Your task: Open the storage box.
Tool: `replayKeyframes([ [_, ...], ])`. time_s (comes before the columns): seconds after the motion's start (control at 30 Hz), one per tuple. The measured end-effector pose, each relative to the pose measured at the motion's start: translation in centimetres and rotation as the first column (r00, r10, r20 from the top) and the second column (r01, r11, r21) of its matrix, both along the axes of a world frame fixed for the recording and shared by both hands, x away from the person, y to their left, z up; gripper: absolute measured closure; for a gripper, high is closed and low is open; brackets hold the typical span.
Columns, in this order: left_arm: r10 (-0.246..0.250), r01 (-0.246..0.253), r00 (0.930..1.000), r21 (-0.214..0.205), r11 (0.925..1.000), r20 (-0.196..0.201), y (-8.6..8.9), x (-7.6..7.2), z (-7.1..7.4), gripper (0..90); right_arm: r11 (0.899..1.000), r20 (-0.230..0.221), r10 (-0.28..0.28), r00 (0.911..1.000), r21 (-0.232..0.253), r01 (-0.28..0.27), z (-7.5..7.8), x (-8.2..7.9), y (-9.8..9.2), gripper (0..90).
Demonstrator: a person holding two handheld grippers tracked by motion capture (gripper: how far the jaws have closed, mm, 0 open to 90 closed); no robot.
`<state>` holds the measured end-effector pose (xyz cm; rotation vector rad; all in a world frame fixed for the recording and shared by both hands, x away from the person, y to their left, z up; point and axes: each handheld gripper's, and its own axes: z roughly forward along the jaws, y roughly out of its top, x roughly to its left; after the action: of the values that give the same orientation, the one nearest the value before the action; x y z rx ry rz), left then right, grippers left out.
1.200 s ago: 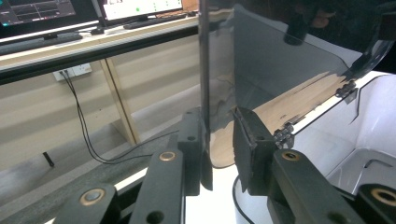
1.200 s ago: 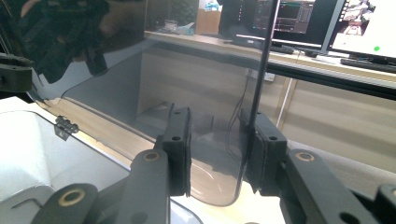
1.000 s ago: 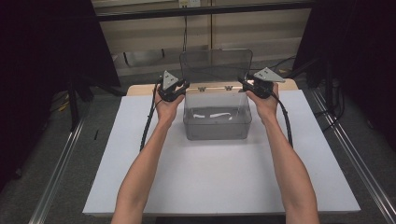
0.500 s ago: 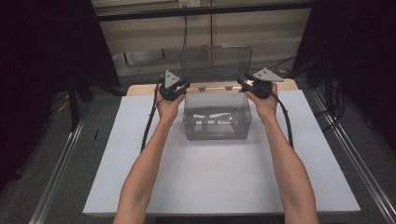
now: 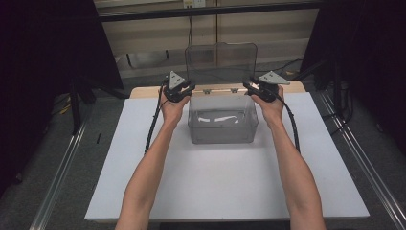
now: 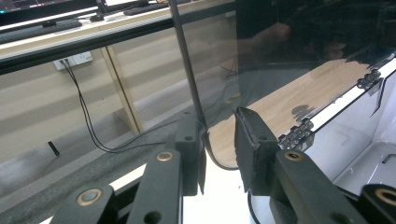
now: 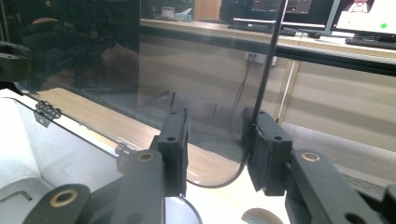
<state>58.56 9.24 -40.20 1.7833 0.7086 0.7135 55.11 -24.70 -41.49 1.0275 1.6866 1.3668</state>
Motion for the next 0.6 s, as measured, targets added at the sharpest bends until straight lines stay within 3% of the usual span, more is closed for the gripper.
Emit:
replayKeyframes([
  [0.23,0.001,-0.001,0.9998,-0.006,1.0,-0.019,-0.23,0.31,-0.01,67.9,1.0,-0.026,-0.006,0.9996,-0.002,0.006,-0.16,0.21,0.01,61.0],
  [0.4,0.01,-0.009,0.9996,0.046,0.9989,-0.026,-0.69,0.3,0.02,61.4,1.0,-0.03,-0.009,0.9995,0.01,0.01,-0.4,0.34,-0.1,60.6],
  [0.6,0.004,-0.004,0.9981,0.0,1.0,-0.062,-0.5,0.55,-0.25,60.2,1.0,-0.042,-0.005,0.9991,0.023,0.006,-0.43,0.42,-0.23,60.7],
])
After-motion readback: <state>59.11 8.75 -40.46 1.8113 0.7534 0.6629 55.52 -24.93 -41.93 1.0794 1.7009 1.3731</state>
